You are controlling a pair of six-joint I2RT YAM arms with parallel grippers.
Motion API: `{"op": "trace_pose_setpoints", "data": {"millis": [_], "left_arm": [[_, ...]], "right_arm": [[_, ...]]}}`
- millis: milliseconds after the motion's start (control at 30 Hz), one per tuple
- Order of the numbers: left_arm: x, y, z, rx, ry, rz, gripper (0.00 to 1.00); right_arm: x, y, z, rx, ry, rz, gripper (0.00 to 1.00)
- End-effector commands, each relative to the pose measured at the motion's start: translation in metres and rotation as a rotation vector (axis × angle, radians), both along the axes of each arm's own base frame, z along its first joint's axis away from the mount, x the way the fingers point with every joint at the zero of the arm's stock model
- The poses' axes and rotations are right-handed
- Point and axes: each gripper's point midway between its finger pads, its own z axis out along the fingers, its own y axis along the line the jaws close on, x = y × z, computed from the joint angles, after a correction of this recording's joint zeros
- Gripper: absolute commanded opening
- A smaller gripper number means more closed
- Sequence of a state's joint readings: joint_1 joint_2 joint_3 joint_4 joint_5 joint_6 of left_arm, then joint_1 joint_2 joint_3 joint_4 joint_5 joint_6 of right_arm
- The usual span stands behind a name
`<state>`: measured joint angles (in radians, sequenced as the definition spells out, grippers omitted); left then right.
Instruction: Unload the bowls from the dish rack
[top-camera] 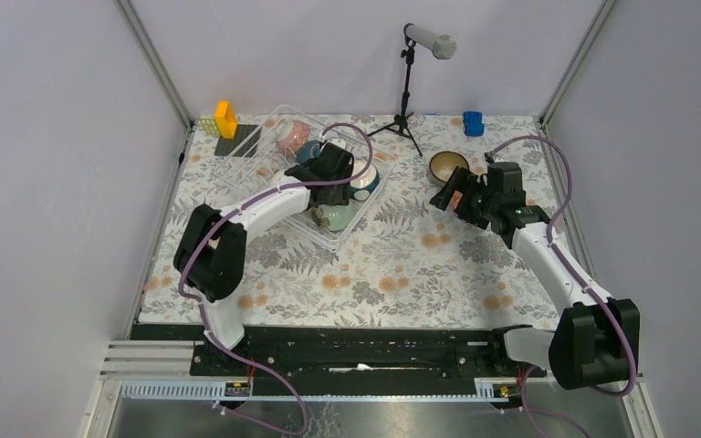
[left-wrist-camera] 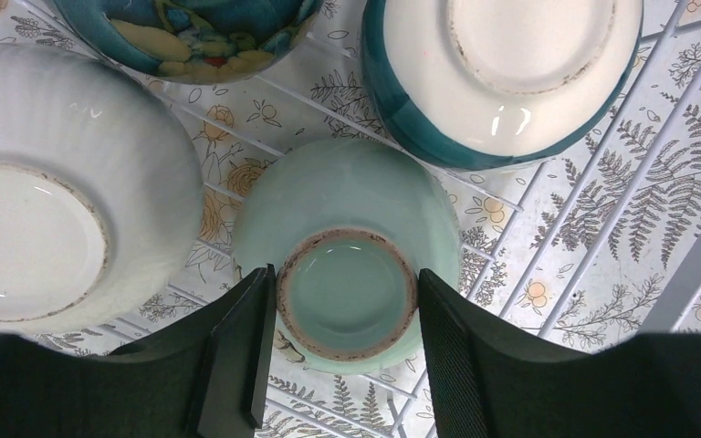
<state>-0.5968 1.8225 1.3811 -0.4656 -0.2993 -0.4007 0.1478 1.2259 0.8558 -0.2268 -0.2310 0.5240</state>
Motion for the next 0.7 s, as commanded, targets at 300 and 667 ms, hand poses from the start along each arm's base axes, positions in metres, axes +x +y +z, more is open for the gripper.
{"op": "trace_pose_setpoints", "data": {"millis": [300,667], "left_arm": [[0.001,0.007,0.055,-0.275,-0.081,-0.013,0.43],[0.002,0.017,0.064,-0.455,-0.097,0.0,0.42]], "right_arm": [[0.013,0.037,0.031,0.036,-0.07,0.106,1.0],[0.023,0.118,0.064,0.118,-0.114,0.358,0.96]]}}
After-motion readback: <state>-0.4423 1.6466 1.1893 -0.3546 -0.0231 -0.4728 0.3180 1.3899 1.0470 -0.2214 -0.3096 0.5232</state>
